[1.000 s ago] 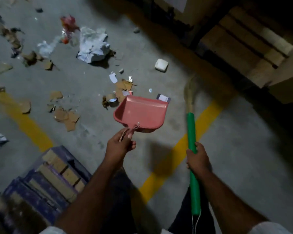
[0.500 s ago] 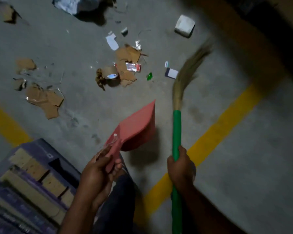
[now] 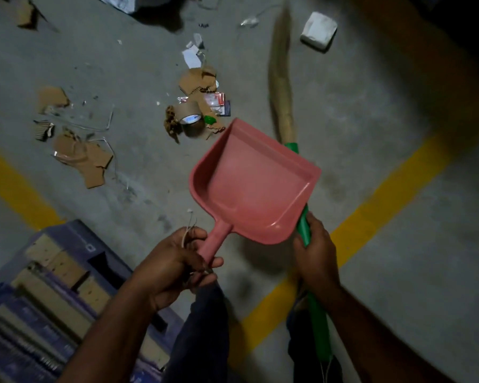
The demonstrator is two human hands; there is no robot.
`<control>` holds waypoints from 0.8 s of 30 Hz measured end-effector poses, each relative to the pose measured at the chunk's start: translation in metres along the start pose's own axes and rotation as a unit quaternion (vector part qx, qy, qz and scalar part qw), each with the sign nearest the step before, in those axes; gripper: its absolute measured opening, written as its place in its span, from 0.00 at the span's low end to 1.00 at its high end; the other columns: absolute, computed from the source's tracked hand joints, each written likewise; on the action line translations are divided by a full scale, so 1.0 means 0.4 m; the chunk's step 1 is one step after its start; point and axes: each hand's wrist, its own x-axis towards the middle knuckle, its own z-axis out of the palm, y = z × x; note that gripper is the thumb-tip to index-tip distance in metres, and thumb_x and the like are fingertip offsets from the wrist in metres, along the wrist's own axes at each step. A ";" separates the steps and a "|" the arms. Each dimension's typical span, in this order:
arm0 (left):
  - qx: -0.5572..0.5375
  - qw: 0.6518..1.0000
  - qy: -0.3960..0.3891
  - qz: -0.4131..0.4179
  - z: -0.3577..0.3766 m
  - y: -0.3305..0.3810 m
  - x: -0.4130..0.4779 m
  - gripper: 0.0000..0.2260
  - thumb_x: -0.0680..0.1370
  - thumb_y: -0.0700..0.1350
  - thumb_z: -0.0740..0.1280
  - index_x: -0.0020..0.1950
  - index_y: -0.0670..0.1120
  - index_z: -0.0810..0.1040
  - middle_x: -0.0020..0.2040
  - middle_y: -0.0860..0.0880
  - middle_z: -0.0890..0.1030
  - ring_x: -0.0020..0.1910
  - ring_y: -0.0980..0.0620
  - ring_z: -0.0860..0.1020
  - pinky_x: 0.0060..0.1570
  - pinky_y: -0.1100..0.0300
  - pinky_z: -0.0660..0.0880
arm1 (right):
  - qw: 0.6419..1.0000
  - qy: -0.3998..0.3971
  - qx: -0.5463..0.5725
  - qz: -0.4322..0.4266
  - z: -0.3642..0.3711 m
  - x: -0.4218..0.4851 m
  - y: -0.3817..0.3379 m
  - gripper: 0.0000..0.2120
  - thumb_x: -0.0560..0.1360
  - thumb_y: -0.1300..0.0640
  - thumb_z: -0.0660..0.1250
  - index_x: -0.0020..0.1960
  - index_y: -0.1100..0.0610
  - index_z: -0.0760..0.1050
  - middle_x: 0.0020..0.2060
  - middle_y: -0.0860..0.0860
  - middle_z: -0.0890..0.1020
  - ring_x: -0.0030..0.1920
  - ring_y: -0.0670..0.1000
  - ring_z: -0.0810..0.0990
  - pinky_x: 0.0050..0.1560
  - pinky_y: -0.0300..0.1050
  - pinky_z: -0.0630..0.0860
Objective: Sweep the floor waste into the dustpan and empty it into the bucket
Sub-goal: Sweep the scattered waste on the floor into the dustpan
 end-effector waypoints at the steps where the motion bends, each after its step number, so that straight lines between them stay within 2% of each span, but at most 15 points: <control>1: 0.050 0.998 0.015 0.023 0.009 0.003 -0.001 0.23 0.68 0.24 0.62 0.56 0.45 0.73 0.49 0.37 0.77 0.40 0.44 0.83 0.35 0.51 0.79 | 1.000 0.011 0.009 -0.002 -0.006 0.012 -0.005 0.27 0.74 0.55 0.66 0.72 0.57 0.70 0.63 0.59 0.78 0.63 0.61 0.77 0.62 0.55 0.74; 4: 0.165 0.979 0.040 0.115 0.049 -0.009 -0.001 0.20 0.71 0.34 0.69 0.58 0.52 0.75 0.44 0.40 0.78 0.34 0.48 0.80 0.30 0.56 0.73 | 0.999 0.029 0.027 -0.014 -0.021 0.043 -0.006 0.26 0.76 0.59 0.68 0.73 0.54 0.69 0.63 0.57 0.79 0.63 0.59 0.77 0.61 0.54 0.75; 6: 0.200 0.969 0.036 0.143 0.066 -0.026 0.007 0.15 0.76 0.36 0.70 0.58 0.50 0.73 0.42 0.42 0.78 0.31 0.50 0.79 0.28 0.57 0.72 | 0.999 0.027 0.024 -0.014 -0.026 0.059 -0.003 0.26 0.76 0.58 0.68 0.73 0.53 0.69 0.63 0.56 0.78 0.63 0.59 0.76 0.61 0.53 0.74; 8: 0.257 0.956 0.032 0.138 0.072 -0.042 0.015 0.14 0.77 0.38 0.71 0.56 0.51 0.72 0.42 0.40 0.80 0.32 0.49 0.79 0.28 0.57 0.73 | 0.999 0.020 0.020 -0.017 -0.029 0.066 -0.002 0.26 0.76 0.57 0.69 0.73 0.51 0.69 0.64 0.55 0.78 0.63 0.58 0.76 0.60 0.51 0.74; 10: 0.317 0.941 0.038 0.114 0.064 -0.049 0.027 0.14 0.75 0.37 0.71 0.53 0.51 0.71 0.42 0.39 0.81 0.33 0.46 0.79 0.30 0.52 0.77 | 0.999 0.014 0.017 -0.031 -0.035 0.062 -0.001 0.26 0.76 0.57 0.69 0.73 0.51 0.69 0.64 0.56 0.78 0.63 0.58 0.76 0.59 0.49 0.73; 12: 0.381 0.919 0.049 0.088 0.050 -0.042 0.034 0.16 0.73 0.36 0.71 0.54 0.50 0.69 0.43 0.41 0.81 0.35 0.47 0.80 0.37 0.46 0.80 | 0.999 0.005 0.012 -0.042 -0.041 0.054 0.001 0.27 0.76 0.59 0.69 0.73 0.52 0.68 0.65 0.56 0.77 0.64 0.58 0.76 0.59 0.49 0.73; 14: 0.447 0.891 0.031 0.075 0.042 -0.024 0.036 0.25 0.72 0.37 0.71 0.65 0.51 0.66 0.46 0.44 0.82 0.39 0.48 0.83 0.44 0.44 0.82 | 0.999 -0.006 0.003 -0.048 -0.044 0.044 0.002 0.27 0.75 0.60 0.68 0.73 0.53 0.68 0.65 0.56 0.77 0.64 0.58 0.76 0.61 0.49 0.73; 16: 0.504 0.859 -0.021 0.080 0.046 -0.003 0.033 0.43 0.72 0.38 0.71 0.78 0.58 0.50 0.52 0.45 0.82 0.46 0.48 0.83 0.48 0.48 0.82 | 0.999 -0.015 0.003 -0.048 -0.042 0.036 0.001 0.28 0.75 0.61 0.68 0.73 0.54 0.68 0.66 0.56 0.77 0.65 0.58 0.75 0.62 0.50 0.73; 17: 0.540 0.836 -0.038 0.086 0.053 0.004 0.030 0.48 0.73 0.38 0.70 0.79 0.60 0.42 0.56 0.45 0.81 0.49 0.48 0.83 0.50 0.50 0.81 | 0.999 -0.019 0.004 -0.048 -0.040 0.033 0.000 0.28 0.75 0.61 0.68 0.73 0.54 0.68 0.66 0.56 0.77 0.65 0.58 0.75 0.62 0.50 0.73; 18: 0.572 0.814 -0.042 0.092 0.061 0.011 0.030 0.49 0.73 0.38 0.70 0.79 0.59 0.38 0.59 0.43 0.80 0.53 0.47 0.81 0.53 0.50 0.80 | 0.999 -0.022 0.006 -0.048 -0.038 0.030 -0.001 0.28 0.75 0.61 0.68 0.73 0.54 0.68 0.66 0.56 0.77 0.65 0.58 0.75 0.62 0.50 0.73; 19: 0.595 0.797 -0.032 0.098 0.068 0.016 0.032 0.48 0.74 0.37 0.70 0.80 0.57 0.38 0.61 0.43 0.79 0.55 0.46 0.80 0.54 0.51 0.79 | 0.999 -0.022 0.008 -0.045 -0.036 0.028 -0.003 0.28 0.75 0.61 0.69 0.73 0.54 0.68 0.66 0.56 0.77 0.66 0.58 0.75 0.62 0.50 0.72; 21: 0.602 0.791 0.017 0.110 0.079 0.015 0.042 0.40 0.73 0.37 0.70 0.80 0.50 0.52 0.59 0.45 0.79 0.51 0.47 0.81 0.50 0.53 0.80 | 0.999 -0.015 0.013 -0.040 -0.031 0.024 -0.008 0.28 0.75 0.61 0.68 0.73 0.54 0.68 0.66 0.56 0.76 0.66 0.58 0.75 0.62 0.48 0.71; 22: 0.595 0.795 0.045 0.112 0.083 0.012 0.047 0.34 0.73 0.37 0.70 0.75 0.48 0.60 0.54 0.47 0.80 0.47 0.49 0.81 0.46 0.54 0.80 | 0.999 -0.010 0.018 -0.038 -0.029 0.023 -0.012 0.27 0.75 0.61 0.68 0.73 0.55 0.69 0.67 0.56 0.76 0.66 0.57 0.75 0.62 0.47 0.71; 24: 0.580 0.806 0.074 0.094 0.097 0.007 0.051 0.26 0.72 0.37 0.71 0.67 0.48 0.67 0.48 0.49 0.80 0.42 0.51 0.81 0.39 0.58 0.79 | 0.999 -0.002 0.026 -0.040 -0.026 0.024 -0.019 0.28 0.75 0.62 0.68 0.73 0.55 0.69 0.67 0.56 0.76 0.66 0.58 0.75 0.62 0.47 0.71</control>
